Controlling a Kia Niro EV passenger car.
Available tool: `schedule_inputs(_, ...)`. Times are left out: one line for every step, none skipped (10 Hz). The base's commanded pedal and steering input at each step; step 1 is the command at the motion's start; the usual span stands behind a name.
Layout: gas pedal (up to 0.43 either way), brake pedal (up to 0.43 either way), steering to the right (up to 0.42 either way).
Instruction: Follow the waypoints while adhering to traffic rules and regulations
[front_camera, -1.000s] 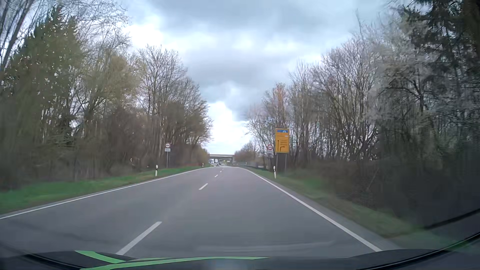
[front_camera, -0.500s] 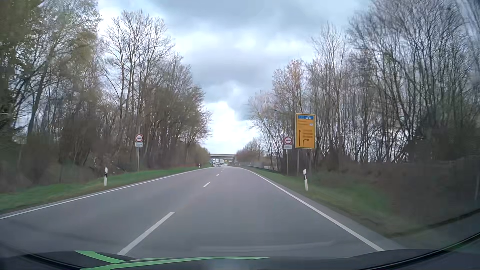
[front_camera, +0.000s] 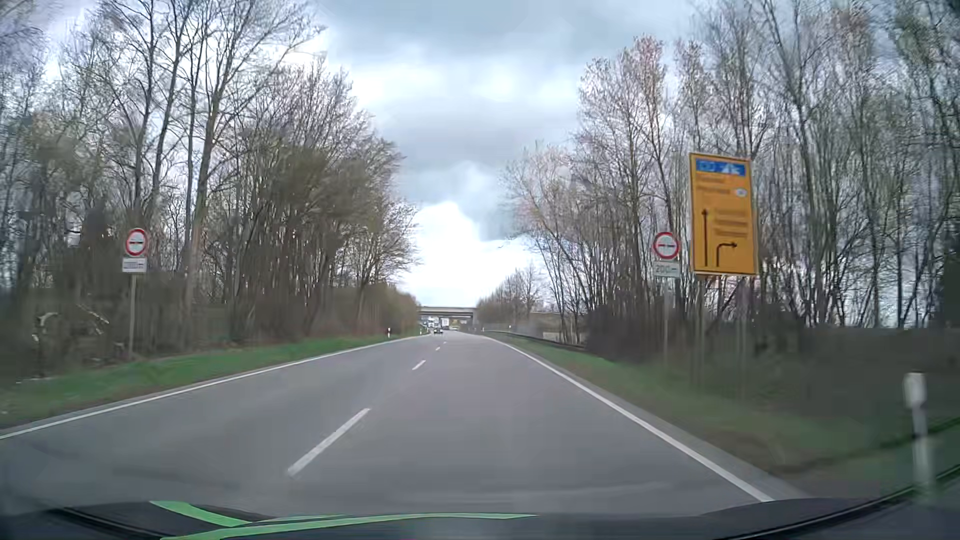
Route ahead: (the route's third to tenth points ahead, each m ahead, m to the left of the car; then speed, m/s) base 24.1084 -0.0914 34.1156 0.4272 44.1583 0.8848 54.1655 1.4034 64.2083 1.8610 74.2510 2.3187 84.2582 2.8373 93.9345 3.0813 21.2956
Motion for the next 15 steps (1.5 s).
schedule_inputs(0.15, 0.0, -0.002)
schedule_inputs(0.157, 0.0, -0.001)
schedule_inputs(0.157, 0.0, -0.001)
schedule_inputs(0.157, 0.0, -0.001)
schedule_inputs(0.169, 0.0, -0.001)
schedule_inputs(0.169, 0.0, -0.001)
schedule_inputs(0.169, 0.0, 0.0)
schedule_inputs(0.177, 0.0, -0.001)
schedule_inputs(0.177, 0.0, -0.001)
schedule_inputs(0.177, 0.0, 0.0)
schedule_inputs(0.177, 0.0, -0.001)
schedule_inputs(0.177, 0.0, -0.001)
schedule_inputs(0.177, 0.0, -0.001)
schedule_inputs(0.177, 0.0, -0.001)
schedule_inputs(0.177, 0.0, -0.001)
